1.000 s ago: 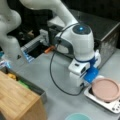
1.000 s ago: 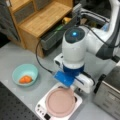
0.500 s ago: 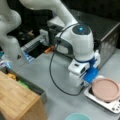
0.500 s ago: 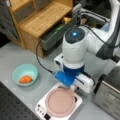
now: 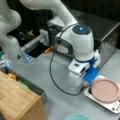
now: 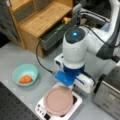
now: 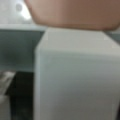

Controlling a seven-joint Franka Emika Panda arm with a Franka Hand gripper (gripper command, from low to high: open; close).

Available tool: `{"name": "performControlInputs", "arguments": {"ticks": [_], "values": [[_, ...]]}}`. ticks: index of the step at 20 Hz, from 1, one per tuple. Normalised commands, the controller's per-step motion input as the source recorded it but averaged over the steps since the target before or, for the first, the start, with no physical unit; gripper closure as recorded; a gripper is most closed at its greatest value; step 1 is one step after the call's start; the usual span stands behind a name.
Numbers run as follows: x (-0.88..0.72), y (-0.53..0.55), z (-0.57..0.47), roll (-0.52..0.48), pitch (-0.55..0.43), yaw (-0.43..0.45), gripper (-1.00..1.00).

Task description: Pick up the pan. Place the pan on the table. Pick up the bowl. Place the bowl on the stove.

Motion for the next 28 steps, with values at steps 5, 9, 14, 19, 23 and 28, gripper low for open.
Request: {"name": "performControlInputs", "arguments": {"ticks": [5,9,14,19,23,28], "values": [[-0.05,0.05,0.01,-0.094,-0.020,0.008,1.00],[-0.03,0.04,0.02,-0.094,-0.019,0.010,1.00],[-0.04,-0.01,0.09,-0.089,-0.007,0.029,1.00],[-0.08,-0.10,0.22,-0.068,0.041,0.073,1.00],[-0.08,-0.20,0.21,-0.042,0.060,0.113,1.00],[-0.07,-0.25,0.14,-0.007,0.054,0.133,1.00]]}}
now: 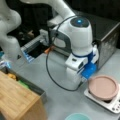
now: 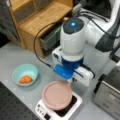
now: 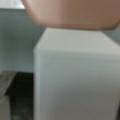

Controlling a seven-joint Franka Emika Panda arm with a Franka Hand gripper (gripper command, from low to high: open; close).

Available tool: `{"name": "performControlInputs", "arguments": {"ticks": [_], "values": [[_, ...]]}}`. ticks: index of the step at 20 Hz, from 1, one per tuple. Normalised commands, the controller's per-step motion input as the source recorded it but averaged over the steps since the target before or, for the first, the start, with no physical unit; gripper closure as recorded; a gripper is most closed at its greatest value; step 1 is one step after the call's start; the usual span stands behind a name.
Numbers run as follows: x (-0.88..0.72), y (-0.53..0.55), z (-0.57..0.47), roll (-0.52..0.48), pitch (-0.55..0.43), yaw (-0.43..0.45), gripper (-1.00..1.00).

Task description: Pick up the pan. Place the pan on the table. Pick up the bowl. Place the bowl on the stove.

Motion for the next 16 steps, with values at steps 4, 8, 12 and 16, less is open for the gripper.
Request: {"name": "performControlInputs", "arguments": {"ticks": [4,8,12,16], "values": [[-0.10,-0.25,0.12,0.029,0.040,0.113,1.00],[-0.21,-0.25,0.15,0.058,0.021,0.094,1.00],[-0.28,-0.18,0.09,0.067,-0.001,0.059,1.00],[-0.31,-0.10,-0.03,0.073,-0.048,0.029,1.00]]}}
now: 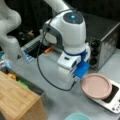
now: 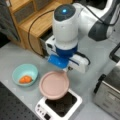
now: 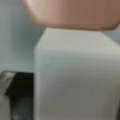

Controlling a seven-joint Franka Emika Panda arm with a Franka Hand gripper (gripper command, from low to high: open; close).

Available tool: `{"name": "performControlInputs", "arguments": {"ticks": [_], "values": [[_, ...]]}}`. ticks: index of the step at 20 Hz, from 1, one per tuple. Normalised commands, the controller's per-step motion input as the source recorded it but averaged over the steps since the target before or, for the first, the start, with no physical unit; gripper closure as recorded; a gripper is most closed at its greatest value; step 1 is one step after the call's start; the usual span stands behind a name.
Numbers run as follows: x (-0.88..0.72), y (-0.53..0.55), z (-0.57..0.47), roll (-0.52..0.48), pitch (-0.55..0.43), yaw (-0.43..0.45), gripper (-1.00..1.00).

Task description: Pick up the pan. Place the pan on the table. Pick up the bowl. Place the bowl on the stove.

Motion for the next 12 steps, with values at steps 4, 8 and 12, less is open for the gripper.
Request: {"name": "performControlInputs", "arguments": {"ticks": [4,8,12], "values": [[-0.40,-0.08,-0.07,0.079,-0.082,0.030,1.00],[-0.48,-0.07,-0.09,0.082,-0.132,0.025,1.00],[-0.52,-0.06,-0.11,0.085,-0.166,0.032,1.00]]}}
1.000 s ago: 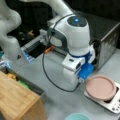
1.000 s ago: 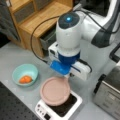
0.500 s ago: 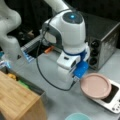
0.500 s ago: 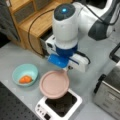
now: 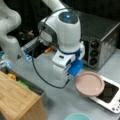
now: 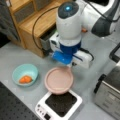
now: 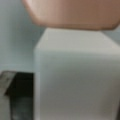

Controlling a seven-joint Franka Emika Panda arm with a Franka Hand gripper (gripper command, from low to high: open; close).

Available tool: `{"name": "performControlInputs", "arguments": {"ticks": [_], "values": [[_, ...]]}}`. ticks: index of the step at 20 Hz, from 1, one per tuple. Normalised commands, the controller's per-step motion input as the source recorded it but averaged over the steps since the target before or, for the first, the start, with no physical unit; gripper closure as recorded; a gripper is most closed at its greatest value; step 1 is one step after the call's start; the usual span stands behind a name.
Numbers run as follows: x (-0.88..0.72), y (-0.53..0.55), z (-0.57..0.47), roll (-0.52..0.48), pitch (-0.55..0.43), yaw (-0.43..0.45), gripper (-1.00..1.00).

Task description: Pick up the pan. Place the pan on the table. Pick up the bowl. Place the bowl on the stove.

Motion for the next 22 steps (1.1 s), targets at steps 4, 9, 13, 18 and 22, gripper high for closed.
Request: {"name": "performControlInputs", "arguments": {"ticks": [4,9,13,18,22], "values": [[-0.50,-0.06,-0.12,0.096,-0.204,0.038,1.00],[-0.44,-0.06,-0.14,0.117,-0.249,0.027,1.00],[-0.47,-0.07,-0.15,0.123,-0.260,0.020,1.00],[-0.52,-0.11,-0.18,0.108,-0.265,0.023,1.00],[-0.52,-0.15,-0.20,0.076,-0.260,0.026,1.00]]}}
